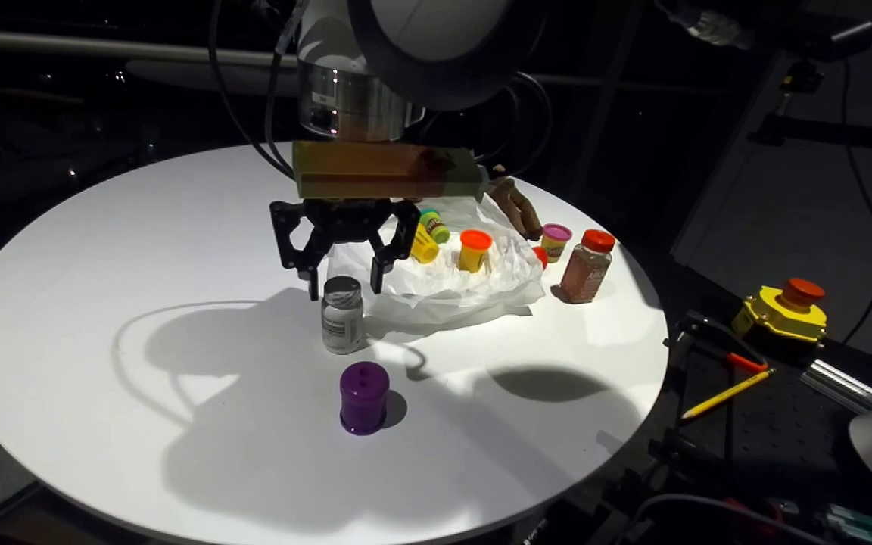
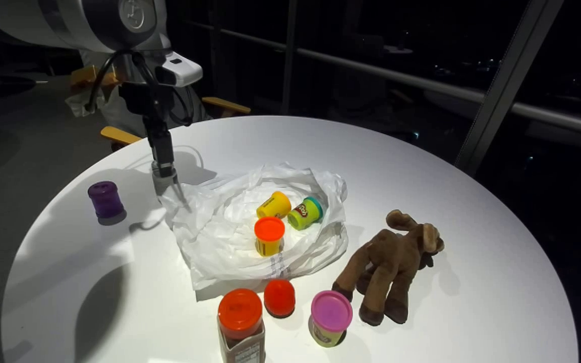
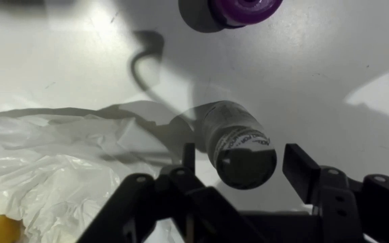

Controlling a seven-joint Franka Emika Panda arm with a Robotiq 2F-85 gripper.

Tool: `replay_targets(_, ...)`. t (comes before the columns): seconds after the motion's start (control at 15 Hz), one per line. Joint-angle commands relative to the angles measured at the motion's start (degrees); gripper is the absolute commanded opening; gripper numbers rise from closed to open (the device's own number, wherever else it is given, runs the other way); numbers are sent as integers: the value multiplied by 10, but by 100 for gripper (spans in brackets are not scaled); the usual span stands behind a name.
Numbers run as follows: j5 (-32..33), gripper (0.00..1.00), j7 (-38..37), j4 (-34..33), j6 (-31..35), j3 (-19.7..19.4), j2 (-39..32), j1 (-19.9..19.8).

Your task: Pick up all the objects from the table and put them in the plastic bag.

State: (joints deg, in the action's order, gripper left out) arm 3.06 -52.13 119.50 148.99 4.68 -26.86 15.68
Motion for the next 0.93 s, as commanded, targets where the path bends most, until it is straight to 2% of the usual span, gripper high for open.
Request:
replay_targets(0.0,-24,38,23,-10,0,-2,-3,1)
replay_targets(0.13,-29,23,27,-10,-1,-1,-3,0)
replay_targets(0.2,-30,19,26,-9,-3,-3,1,1)
replay_targets(0.47,-5,19,-1,3,-20,-23,50,23)
replay_targets(0.67,58,19,-38,27,-35,-55,115,48)
replay_targets(0.87,125,19,-81,35,-47,-68,162,42)
